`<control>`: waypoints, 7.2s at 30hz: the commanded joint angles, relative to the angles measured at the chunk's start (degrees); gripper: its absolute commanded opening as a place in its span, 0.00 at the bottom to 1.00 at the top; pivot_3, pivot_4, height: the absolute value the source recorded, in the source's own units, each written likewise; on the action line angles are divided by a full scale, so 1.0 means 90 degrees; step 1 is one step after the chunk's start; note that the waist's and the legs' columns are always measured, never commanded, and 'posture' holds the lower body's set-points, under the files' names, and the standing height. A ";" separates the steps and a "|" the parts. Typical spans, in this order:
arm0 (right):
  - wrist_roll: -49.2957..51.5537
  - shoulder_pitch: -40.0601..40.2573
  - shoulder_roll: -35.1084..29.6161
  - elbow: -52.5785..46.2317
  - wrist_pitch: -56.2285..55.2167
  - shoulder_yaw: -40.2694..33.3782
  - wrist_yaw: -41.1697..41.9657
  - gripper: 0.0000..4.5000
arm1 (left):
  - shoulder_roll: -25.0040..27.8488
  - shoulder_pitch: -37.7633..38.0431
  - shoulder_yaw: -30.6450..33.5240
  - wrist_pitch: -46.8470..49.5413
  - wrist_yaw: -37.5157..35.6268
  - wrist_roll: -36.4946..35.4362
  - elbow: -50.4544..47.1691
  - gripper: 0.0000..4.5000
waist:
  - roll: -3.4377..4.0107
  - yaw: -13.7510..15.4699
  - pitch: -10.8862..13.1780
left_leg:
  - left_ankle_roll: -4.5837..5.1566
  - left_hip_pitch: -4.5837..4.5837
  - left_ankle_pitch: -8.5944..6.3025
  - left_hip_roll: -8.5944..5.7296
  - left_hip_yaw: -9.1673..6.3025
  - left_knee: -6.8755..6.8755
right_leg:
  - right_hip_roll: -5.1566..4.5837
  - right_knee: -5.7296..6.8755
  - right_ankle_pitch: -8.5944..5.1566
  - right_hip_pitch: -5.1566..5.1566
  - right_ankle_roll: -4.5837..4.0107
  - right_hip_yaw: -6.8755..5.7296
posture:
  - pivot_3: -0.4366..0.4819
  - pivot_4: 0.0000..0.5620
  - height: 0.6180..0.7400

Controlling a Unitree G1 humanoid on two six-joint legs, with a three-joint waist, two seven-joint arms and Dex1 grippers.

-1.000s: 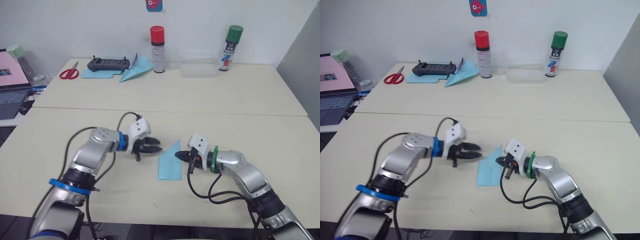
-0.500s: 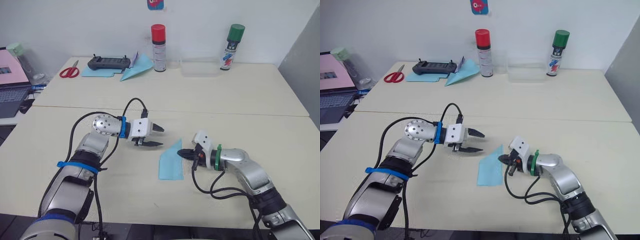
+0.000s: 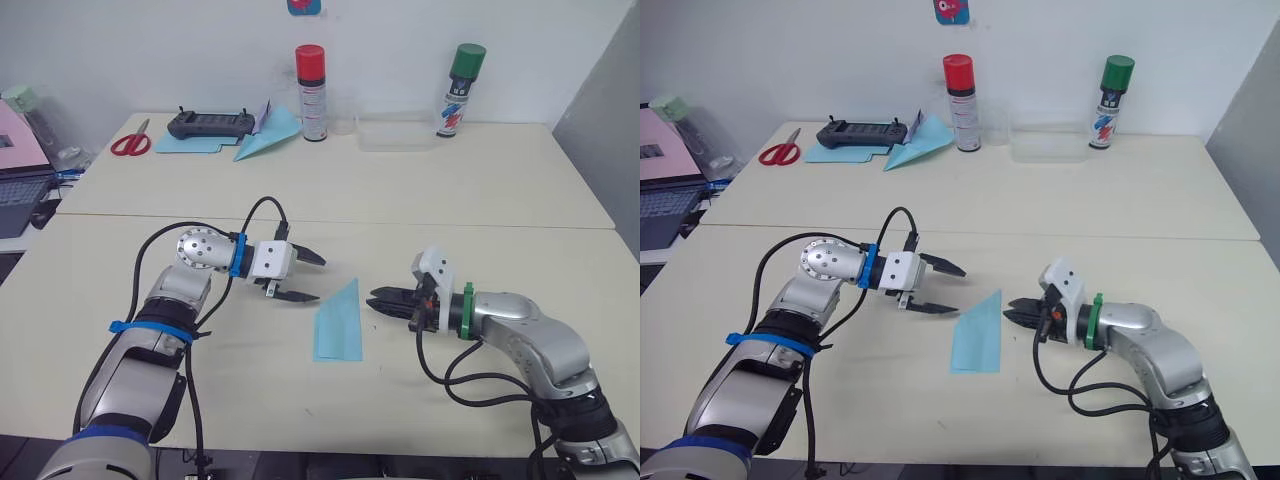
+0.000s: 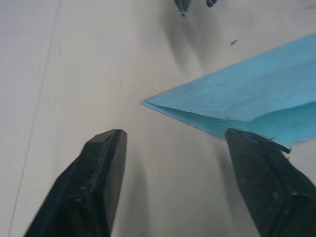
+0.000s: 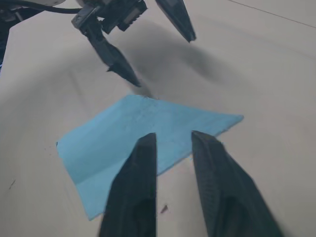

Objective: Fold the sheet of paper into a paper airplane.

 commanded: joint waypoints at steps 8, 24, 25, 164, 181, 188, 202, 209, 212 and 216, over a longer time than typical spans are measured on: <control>0.0328 0.0682 -0.0768 -0.1127 -0.0070 -0.0510 0.0004 0.78 | -0.0448 -0.0585 -0.0002 -0.1848 -0.0101 0.0104 0.1180 1.00 | -0.0012 0.0046 0.0007 | 0.0000 -0.0005 0.0000 -0.0002 0.0001 0.0003 | -0.0001 -0.0003 0.0000 0.0000 0.0001 0.0001 | 0.48 0.27 1.00; 0.0617 0.1112 -0.0806 -0.1377 0.0018 -0.0924 -0.0519 0.78 | -0.0931 -0.0803 -0.0228 -0.2397 -0.1138 -0.0192 0.1569 0.96 | -0.0037 0.0039 0.0022 | 0.0001 -0.0003 0.0000 -0.0001 -0.0001 0.0008 | 0.0001 0.0005 0.0002 0.0002 -0.0003 0.0000 | 0.48 0.27 1.00; 0.0617 0.1108 -0.0807 -0.1345 0.0013 -0.0954 -0.0529 0.79 | -0.0919 -0.0776 -0.0309 -0.2416 -0.1164 -0.0227 0.1533 0.91 | -0.0037 0.0040 0.0022 | 0.0001 -0.0003 0.0000 -0.0001 -0.0001 0.0009 | 0.0001 0.0005 0.0002 0.0002 -0.0003 0.0000 | 0.48 0.27 1.00; -0.1010 0.1624 -0.1748 -0.0448 -0.3864 0.0074 0.1575 0.68 | 0.0617 0.2700 -0.0339 0.5963 0.1753 -0.0723 -0.5200 0.00 | -0.0053 0.0041 0.0060 | 0.0001 0.0075 0.0000 0.0007 0.0005 0.0097 | 0.0005 0.0098 -0.0041 0.0073 -0.0012 0.0015 | 0.48 0.27 1.00; -0.1643 0.0930 -0.1422 0.0322 -0.4844 0.0712 0.1815 0.68 | 0.0331 0.2620 -0.0353 0.5918 0.1835 -0.0711 -0.5314 0.00 | -0.0053 0.0054 0.0063 | 0.0000 0.0048 0.0000 0.0002 0.0004 0.0095 | 0.0001 0.0095 -0.0033 0.0049 0.0003 0.0012 | 0.48 0.27 1.00; -0.1872 0.0740 -0.1084 0.0649 -0.5100 0.0921 0.1743 0.68 | 0.0463 0.2723 -0.0645 0.5827 0.1634 -0.0496 -0.5385 0.00 | -0.0052 0.0052 0.0064 | 0.0000 0.0048 0.0000 0.0002 0.0004 0.0094 | 0.0002 0.0096 -0.0033 0.0049 0.0003 0.0012 | 0.48 0.27 1.00; -0.2434 0.0338 -0.0759 0.1580 -0.6671 0.1398 0.1968 0.68 | 0.0455 0.2645 -0.0840 0.5650 0.1708 -0.0043 -0.4874 0.00 | -0.0051 0.0051 0.0063 | 0.0000 0.0058 0.0000 0.0001 0.0005 0.0097 | 0.0002 0.0096 -0.0033 0.0058 0.0003 0.0014 | 0.48 0.27 1.00; -0.2401 0.0047 -0.0369 0.2136 -0.6978 0.1655 0.2100 0.60 | 0.0408 0.2638 -0.0844 0.5868 0.1696 -0.0112 -0.4872 0.00 | -0.0050 0.0050 0.0063 | 0.0000 0.0078 0.0000 0.0002 0.0004 0.0096 | 0.0002 0.0098 -0.0034 0.0078 0.0000 0.0013 | 0.48 0.27 1.00; -0.2254 0.0002 -0.0301 0.2153 -0.6910 0.1670 0.2209 0.41 | 0.0407 0.2617 -0.0833 0.5844 0.1706 -0.0082 -0.4814 0.00 | -0.0050 0.0050 0.0063 | 0.0000 0.0078 0.0000 0.0002 0.0004 0.0096 | 0.0002 0.0098 -0.0034 0.0079 0.0001 0.0014 | 0.48 0.27 1.00; -0.1941 -0.0006 -0.0289 0.2001 -0.6525 0.1565 0.2310 0.08 | 0.0430 0.2571 -0.0789 0.5669 0.1709 -0.0038 -0.4680 0.00 | -0.0050 0.0051 0.0063 | 0.0000 0.0083 0.0000 0.0002 0.0003 0.0096 | 0.0002 0.0098 -0.0034 0.0082 0.0000 0.0014 | 0.48 0.27 1.00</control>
